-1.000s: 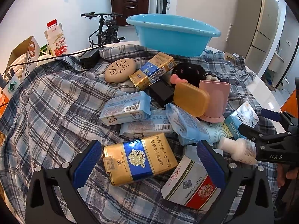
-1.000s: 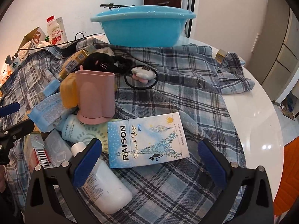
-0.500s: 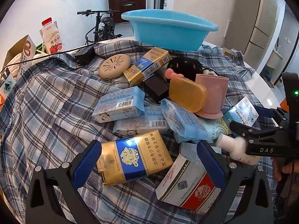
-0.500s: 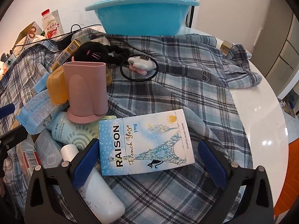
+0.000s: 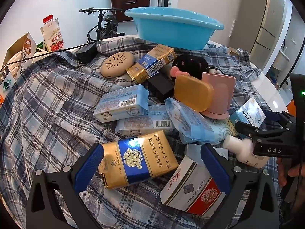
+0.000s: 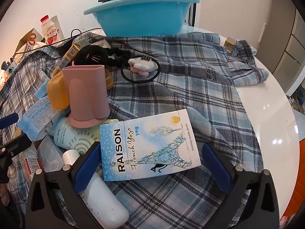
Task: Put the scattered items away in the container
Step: 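Close the right gripper on the blue RAISON French Yoga cigarette pack, then lower the left gripper onto the blue wet-wipe packet in the pile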
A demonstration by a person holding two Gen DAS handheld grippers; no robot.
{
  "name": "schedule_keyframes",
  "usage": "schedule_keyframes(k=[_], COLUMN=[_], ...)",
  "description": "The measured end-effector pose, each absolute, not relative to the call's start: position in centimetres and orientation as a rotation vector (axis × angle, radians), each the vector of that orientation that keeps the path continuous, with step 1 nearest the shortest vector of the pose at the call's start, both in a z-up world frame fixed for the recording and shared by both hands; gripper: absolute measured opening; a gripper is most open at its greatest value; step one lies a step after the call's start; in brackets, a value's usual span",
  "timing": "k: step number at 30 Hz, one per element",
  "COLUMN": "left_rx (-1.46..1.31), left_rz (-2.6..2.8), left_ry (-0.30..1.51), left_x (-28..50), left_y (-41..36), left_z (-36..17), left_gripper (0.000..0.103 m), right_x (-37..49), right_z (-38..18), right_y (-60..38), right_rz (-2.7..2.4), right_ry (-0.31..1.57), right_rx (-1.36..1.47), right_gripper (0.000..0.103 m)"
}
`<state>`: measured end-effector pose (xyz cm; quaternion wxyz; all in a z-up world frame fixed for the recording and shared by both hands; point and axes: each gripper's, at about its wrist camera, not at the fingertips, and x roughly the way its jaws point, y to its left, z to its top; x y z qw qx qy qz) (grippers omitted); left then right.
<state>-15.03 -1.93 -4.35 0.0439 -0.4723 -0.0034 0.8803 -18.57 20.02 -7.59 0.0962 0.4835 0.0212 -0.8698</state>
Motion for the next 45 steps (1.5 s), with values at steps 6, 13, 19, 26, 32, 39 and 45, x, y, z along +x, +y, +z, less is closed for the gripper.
schedule_keyframes(k=[6,13,19,26,32,39,45], left_rx=[-1.463,-1.440,-1.438,-1.418,-1.400,-1.399,-1.423], left_rz=[2.687,2.698,2.700,2.701,2.700,2.686,2.671], left_ry=[-0.016,-0.021,-0.021,-0.012,0.001,0.031,0.081], left_x=[-15.0,-14.8,-14.7,-14.2,-13.8,-14.1,-14.9], left_y=[-2.1,-2.1,-2.1,-1.8,-1.2,0.2,1.5], left_z=[-4.6,-4.2,-4.0,-3.6,-3.1,-3.1,-3.9], left_gripper=[0.103,0.103,0.103,0.103,0.103,0.103,0.103], right_x=[-18.3,-17.6,-17.2,-16.9,-16.4,-16.2,-16.3], right_z=[-6.8,-5.7,-4.8,-4.7,-4.7,-4.5,-4.6], right_y=[20.5,21.0,21.2,21.4,21.5,21.9,22.6], right_rz=[-2.585,-2.603,-2.631,-2.628,-2.625,-2.626,-2.625], right_ry=[0.015,-0.021,-0.012,-0.028,-0.041,-0.057,-0.081], right_rx=[1.397,1.343,1.309,1.313,1.304,1.296,1.295], right_gripper=[0.091,0.091,0.091,0.091,0.091,0.091,0.091])
